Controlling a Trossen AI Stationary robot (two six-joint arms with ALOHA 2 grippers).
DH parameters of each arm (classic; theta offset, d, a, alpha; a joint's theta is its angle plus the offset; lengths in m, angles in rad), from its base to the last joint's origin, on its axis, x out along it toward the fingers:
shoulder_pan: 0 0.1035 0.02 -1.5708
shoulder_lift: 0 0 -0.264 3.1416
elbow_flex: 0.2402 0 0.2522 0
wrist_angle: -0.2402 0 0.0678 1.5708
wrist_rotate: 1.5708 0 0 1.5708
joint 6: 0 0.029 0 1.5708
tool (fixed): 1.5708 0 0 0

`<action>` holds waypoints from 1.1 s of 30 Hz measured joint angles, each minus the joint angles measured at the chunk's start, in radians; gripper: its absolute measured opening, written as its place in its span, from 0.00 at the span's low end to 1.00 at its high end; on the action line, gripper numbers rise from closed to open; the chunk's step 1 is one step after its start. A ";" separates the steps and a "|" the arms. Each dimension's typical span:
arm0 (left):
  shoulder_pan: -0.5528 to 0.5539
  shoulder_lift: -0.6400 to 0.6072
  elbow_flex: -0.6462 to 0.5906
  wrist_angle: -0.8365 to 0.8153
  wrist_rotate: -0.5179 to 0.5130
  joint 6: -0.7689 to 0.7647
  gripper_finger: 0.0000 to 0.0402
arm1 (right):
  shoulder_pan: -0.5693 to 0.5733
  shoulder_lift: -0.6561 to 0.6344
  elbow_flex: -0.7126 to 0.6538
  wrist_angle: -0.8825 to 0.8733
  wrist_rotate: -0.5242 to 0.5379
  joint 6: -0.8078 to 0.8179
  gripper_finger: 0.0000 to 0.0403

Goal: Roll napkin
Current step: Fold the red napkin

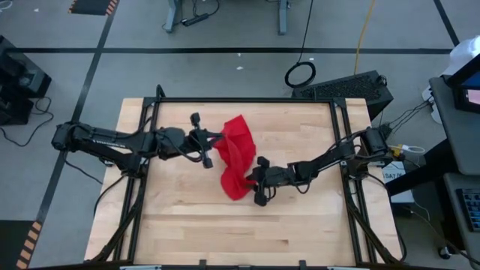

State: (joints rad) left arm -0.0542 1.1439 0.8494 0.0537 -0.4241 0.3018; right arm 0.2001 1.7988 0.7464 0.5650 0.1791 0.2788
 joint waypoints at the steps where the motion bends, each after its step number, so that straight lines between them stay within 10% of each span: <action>1: 0.007 0.000 0.000 -0.013 -0.001 -0.005 0.00 | 0.003 0.000 0.000 0.005 0.000 0.000 0.20; 5: 0.018 0.000 0.000 -0.031 -0.006 -0.008 0.00 | 0.012 -0.010 0.004 0.005 0.002 -0.030 0.03; 14: 0.021 0.000 0.000 -0.001 -0.005 0.023 0.00 | 0.014 -0.059 0.164 -0.271 0.081 -0.152 0.01; 23: 0.048 0.000 0.000 0.008 0.005 0.068 0.00 | 0.014 -0.081 0.319 -0.643 0.108 -0.195 0.01; 33: 0.059 -0.020 0.000 0.055 0.171 0.208 0.00 | 0.059 0.002 0.319 -0.511 -0.101 -0.089 0.19</action>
State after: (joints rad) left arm 0.0052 1.1236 0.8494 0.1083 -0.2533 0.5097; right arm 0.2592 1.8008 1.0657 0.0544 0.0777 0.1894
